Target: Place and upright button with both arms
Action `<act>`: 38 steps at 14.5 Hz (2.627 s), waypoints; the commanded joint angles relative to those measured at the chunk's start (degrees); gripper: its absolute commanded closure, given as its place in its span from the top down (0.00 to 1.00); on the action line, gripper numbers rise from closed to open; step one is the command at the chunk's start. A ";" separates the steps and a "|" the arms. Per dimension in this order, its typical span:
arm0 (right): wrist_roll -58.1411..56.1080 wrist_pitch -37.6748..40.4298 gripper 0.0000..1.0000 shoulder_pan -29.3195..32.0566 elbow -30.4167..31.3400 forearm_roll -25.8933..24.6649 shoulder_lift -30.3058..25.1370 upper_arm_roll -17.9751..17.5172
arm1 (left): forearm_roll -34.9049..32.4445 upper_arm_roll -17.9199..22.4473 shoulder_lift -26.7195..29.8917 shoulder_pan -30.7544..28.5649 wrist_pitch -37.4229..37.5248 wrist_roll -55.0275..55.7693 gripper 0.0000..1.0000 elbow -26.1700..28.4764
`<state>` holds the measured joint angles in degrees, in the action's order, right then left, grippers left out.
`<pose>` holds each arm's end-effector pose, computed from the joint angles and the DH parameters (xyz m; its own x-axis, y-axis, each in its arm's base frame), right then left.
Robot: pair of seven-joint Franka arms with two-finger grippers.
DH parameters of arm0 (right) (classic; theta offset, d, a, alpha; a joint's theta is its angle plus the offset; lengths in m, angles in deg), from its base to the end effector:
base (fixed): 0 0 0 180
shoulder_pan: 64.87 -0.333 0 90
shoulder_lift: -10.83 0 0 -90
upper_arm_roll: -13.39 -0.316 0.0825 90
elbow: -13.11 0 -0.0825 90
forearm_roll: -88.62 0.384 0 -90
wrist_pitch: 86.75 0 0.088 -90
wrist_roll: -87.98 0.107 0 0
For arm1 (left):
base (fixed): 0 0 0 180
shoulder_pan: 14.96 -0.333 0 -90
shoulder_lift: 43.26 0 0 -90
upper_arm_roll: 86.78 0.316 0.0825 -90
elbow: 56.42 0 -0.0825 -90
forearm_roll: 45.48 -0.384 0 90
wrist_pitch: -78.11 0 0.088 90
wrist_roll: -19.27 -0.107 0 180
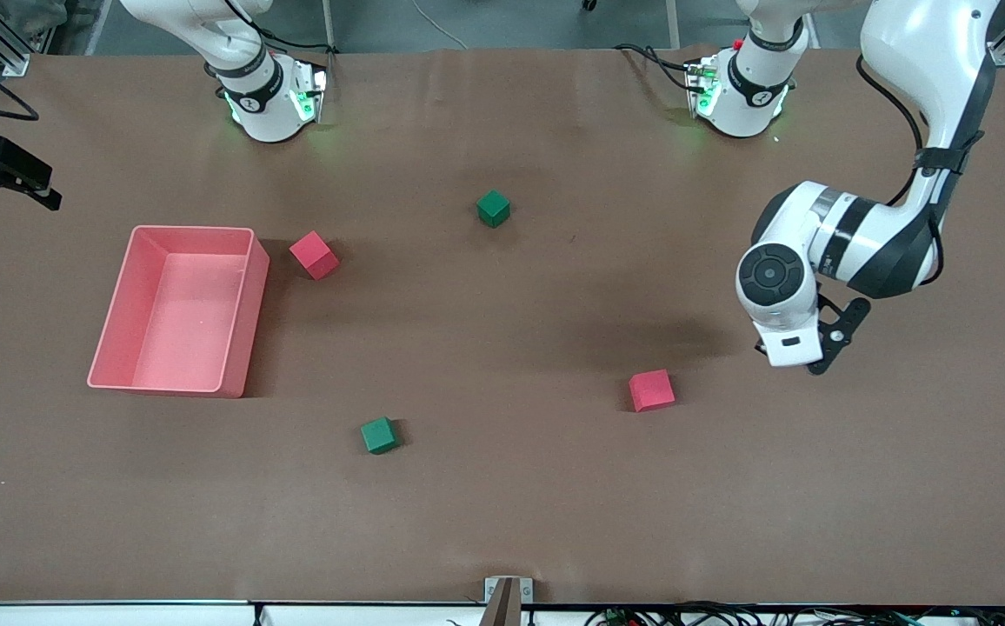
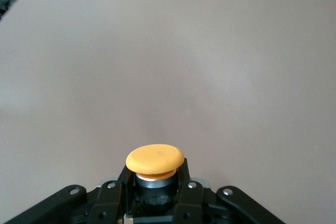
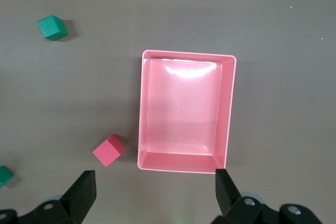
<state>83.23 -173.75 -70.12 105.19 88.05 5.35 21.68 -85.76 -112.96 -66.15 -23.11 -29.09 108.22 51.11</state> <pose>0.5184 -0.0327 0.6536 0.9995 0.0299 0.0063 0.0299 -0.9995 -0.0033 0.5851 -0.1240 0.3007 0.6330 0.6842 0.3621 0.7703 -0.5103 -0.3825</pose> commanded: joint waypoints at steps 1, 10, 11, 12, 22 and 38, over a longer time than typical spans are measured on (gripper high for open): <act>-0.61 0.17 1.00 0.50 1.08 0.93 -1.12 -0.37 | -7.15 -0.37 -1.10 -0.99 0.06 6.66 0.00 0.75; -0.61 0.43 1.00 0.50 1.17 0.93 -1.03 -0.37 | -30.10 -0.28 -6.81 -2.75 7.97 33.45 0.00 4.09; -0.61 0.43 1.00 0.59 1.17 0.93 -1.03 -0.37 | -32.56 -0.28 -7.77 -2.84 9.62 36.53 0.00 4.18; -0.61 0.43 1.00 0.76 1.17 0.93 -1.03 -0.37 | -36.23 -0.28 -9.70 -3.01 12.60 40.31 0.00 4.18; -0.61 0.61 1.00 0.68 1.17 0.93 -1.03 -0.37 | -56.73 6.92 -20.78 -3.98 21.59 60.20 0.00 4.18; -0.61 1.22 1.00 0.50 1.17 0.93 -1.03 -0.37 | -63.60 8.95 -25.98 -4.33 21.59 63.64 0.30 5.32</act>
<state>83.21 -172.62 -70.11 105.37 88.06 5.35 21.67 -147.99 -104.01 -92.11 -27.40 -8.11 171.33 56.28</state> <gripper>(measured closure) 0.000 0.656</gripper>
